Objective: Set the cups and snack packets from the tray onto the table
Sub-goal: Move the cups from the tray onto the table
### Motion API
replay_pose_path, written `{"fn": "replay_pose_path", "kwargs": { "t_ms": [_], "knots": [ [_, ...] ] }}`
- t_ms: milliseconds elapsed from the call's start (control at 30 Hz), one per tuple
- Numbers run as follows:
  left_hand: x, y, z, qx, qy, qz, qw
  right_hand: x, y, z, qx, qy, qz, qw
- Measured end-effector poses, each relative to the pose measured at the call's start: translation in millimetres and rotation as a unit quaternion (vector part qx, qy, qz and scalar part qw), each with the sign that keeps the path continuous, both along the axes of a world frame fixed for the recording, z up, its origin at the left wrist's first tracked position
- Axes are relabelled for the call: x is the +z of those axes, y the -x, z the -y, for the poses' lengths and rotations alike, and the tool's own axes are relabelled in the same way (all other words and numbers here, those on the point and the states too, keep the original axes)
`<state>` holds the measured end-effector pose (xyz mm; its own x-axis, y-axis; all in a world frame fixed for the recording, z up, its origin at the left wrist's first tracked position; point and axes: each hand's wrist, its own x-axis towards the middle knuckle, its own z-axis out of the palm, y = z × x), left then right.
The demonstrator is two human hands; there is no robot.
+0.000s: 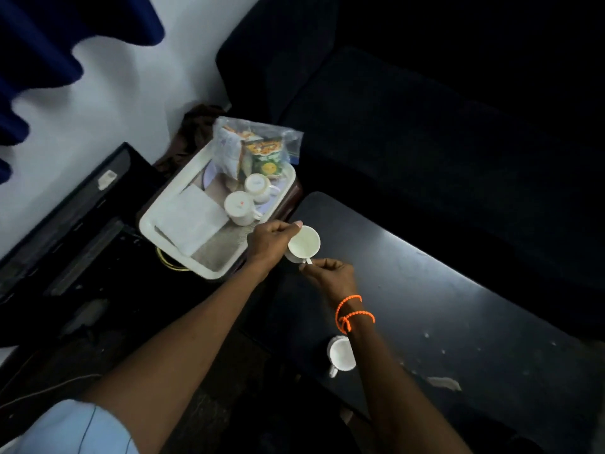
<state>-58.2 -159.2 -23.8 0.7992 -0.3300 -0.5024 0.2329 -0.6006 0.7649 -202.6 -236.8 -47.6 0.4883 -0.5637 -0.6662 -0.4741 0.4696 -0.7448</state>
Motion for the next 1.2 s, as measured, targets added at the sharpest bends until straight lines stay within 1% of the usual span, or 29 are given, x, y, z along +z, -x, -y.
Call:
{"fn": "replay_pose_path", "kwargs": {
  "t_ms": [67,133,300,467,633,833,967,1067,1200],
  "knots": [
    [-2.5,25.8,21.5,-0.043,0.019,-0.02,0.999,-2.2,32.4,13.6,-0.047,-0.022,0.017,0.999],
    [-5.2,53.5,43.7,-0.086,0.027,-0.039,0.995,-4.5,66.4,25.8,-0.077,-0.01,0.024,0.997],
    [-14.6,129.4,90.6,-0.215,0.028,-0.093,0.972,-11.2,154.1,40.8,-0.14,0.031,-0.025,0.989],
    [-32.0,194.1,111.5,-0.347,-0.03,-0.114,0.93,-26.5,227.0,28.1,-0.197,0.0,-0.077,0.977],
    [-53.0,234.7,111.1,-0.443,-0.104,-0.117,0.883,-47.4,268.2,-7.5,-0.231,-0.035,-0.128,0.964],
    [-73.2,261.0,101.3,-0.509,-0.158,-0.116,0.838,-67.4,290.3,-42.4,-0.259,-0.077,-0.174,0.947],
    [-82.4,269.9,94.9,-0.527,-0.171,-0.137,0.821,-71.4,300.1,-58.2,-0.264,-0.11,-0.198,0.938],
    [-87.6,276.4,91.5,-0.542,-0.169,-0.148,0.81,-71.6,304.3,-64.2,-0.268,-0.107,-0.218,0.932],
    [-94.6,282.0,89.2,-0.551,-0.162,-0.155,0.804,-72.4,309.9,-65.4,-0.282,-0.107,-0.232,0.925]
  ]
}}
